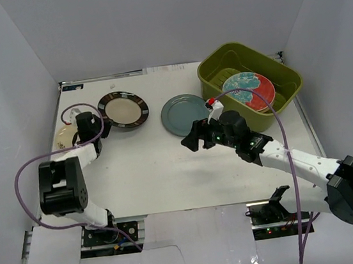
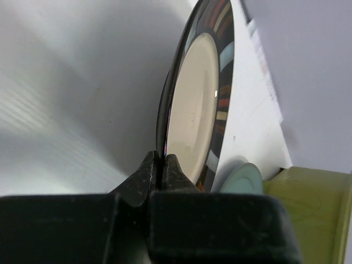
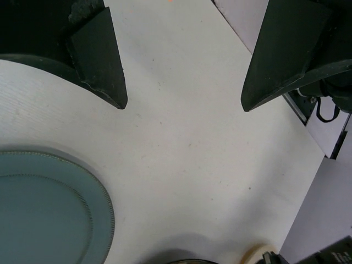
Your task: Place the plates into the plastic bin on the countertop
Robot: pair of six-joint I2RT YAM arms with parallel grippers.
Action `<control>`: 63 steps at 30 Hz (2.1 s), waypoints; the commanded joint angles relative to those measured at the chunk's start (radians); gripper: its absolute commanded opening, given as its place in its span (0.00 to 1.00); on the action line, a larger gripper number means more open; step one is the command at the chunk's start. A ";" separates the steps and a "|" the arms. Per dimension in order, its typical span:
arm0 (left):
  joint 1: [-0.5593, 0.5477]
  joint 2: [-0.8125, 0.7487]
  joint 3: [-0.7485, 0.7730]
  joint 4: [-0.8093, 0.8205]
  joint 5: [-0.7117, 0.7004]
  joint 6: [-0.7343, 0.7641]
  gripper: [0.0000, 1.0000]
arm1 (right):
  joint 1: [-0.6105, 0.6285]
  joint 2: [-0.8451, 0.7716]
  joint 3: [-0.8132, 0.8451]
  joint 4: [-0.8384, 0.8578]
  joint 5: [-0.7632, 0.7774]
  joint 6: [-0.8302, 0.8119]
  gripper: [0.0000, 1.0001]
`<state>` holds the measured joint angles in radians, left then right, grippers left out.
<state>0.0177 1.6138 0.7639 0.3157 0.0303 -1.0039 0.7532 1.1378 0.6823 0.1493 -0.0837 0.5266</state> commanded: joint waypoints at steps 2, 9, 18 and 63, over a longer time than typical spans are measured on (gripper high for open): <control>0.021 -0.288 -0.020 0.082 0.228 0.025 0.00 | 0.005 0.106 0.105 0.096 -0.148 0.006 0.90; 0.022 -0.583 -0.207 0.080 0.650 -0.076 0.00 | 0.003 0.198 0.189 0.131 -0.151 0.075 0.90; 0.021 -0.770 -0.212 -0.021 0.864 -0.090 0.00 | -0.103 0.131 0.177 0.119 -0.106 0.147 0.90; -0.274 -0.089 -0.037 -0.084 0.478 0.073 0.98 | -1.000 0.293 0.413 0.098 -0.056 0.282 0.08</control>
<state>-0.2321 1.4845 0.6674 0.2276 0.6308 -0.9432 -0.2443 1.4528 1.0306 0.1165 -0.1566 0.7856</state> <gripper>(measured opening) 0.976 0.111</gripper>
